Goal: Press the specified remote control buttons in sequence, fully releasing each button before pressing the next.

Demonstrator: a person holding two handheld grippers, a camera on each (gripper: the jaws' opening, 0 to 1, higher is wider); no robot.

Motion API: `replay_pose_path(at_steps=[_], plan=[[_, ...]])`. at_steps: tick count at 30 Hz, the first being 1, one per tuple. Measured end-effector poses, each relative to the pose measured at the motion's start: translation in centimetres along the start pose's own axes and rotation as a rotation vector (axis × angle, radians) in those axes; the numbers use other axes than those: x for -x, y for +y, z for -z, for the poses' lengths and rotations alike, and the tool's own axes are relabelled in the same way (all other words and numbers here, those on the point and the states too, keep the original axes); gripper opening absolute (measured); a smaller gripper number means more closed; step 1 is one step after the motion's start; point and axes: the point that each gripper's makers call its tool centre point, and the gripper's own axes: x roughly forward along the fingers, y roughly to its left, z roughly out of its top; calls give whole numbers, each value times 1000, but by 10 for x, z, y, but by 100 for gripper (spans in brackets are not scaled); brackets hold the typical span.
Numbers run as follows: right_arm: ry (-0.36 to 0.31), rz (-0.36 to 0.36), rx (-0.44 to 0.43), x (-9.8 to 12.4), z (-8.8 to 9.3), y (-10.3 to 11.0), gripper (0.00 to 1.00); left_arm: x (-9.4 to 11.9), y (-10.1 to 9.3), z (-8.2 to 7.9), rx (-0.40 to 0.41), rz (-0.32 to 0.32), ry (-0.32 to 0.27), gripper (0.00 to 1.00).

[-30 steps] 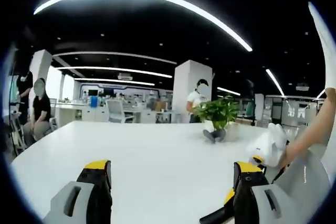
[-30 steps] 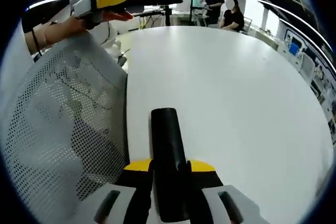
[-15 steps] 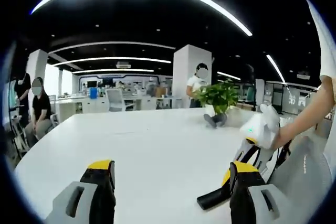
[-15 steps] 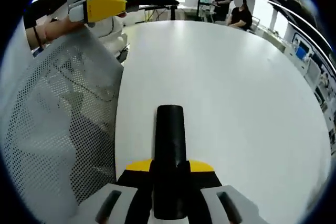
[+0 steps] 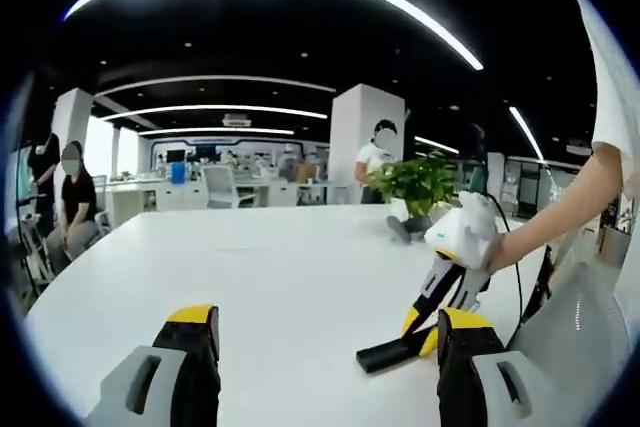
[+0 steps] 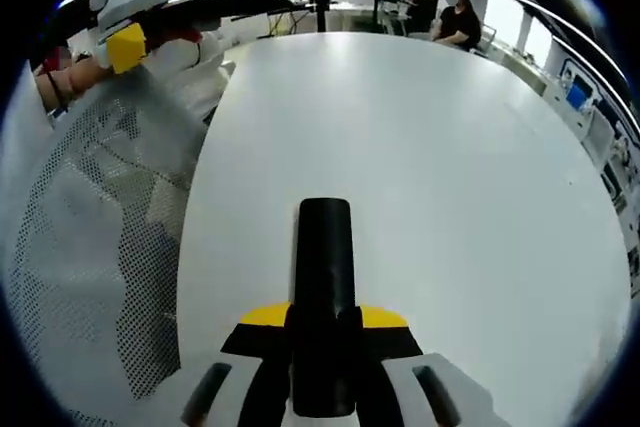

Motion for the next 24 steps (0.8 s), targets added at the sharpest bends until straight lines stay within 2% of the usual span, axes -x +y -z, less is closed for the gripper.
replay_pose_path(at_steps=[24], plan=[[22, 13, -48, 2, -2, -66, 20, -3, 0, 10, 14, 23, 43, 92]])
